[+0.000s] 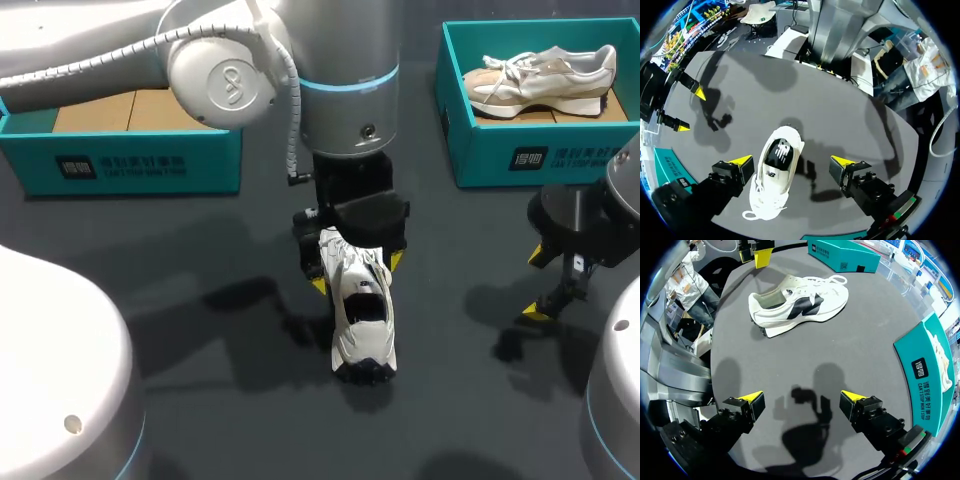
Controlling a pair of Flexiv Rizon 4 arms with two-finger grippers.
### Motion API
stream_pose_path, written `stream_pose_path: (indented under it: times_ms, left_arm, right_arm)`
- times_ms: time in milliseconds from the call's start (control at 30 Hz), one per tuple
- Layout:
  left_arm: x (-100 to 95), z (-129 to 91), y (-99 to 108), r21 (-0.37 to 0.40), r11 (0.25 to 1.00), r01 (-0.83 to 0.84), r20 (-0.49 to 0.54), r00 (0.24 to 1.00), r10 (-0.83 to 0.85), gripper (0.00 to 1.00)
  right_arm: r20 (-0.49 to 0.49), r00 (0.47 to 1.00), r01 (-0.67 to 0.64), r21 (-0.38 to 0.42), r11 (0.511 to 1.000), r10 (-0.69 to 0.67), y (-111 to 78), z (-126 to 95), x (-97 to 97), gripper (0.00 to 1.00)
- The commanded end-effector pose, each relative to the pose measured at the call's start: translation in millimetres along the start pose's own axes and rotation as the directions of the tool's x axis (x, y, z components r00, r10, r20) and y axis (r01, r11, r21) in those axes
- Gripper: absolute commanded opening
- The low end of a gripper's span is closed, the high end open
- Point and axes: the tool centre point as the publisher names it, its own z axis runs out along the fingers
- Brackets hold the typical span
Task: Take the shoe out of the shoebox, open the shoe tongue, remove and reinsert the insole, then place the shoe into the shoebox
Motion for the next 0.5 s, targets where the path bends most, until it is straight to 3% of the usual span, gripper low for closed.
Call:
stream_pose_path:
  times_ms: [33,167,500]
  left_arm:
    - [4.5,1.6,-6.9,0.032,0.970,0.239,0.007,0.971,-0.239,1.00]
    - [8.9,-1.7,-16.1,0.014,0.821,0.571,0.033,0.820,-0.571,1.00]
    - [8.9,-1.7,-16.1,0.014,0.821,0.571,0.033,0.820,-0.571,1.00]
  right_arm:
    - [0.003,1.000,0.000,-0.001,1.000,0.000,-1.1,0.0,1.9,1.00]
    - [0.003,1.000,0.000,-0.001,1.000,0.000,-1.1,0.0,1.9,1.00]
    - [0.003,1.000,0.000,-0.001,1.000,0.000,-1.1,0.0,1.9,1.00]
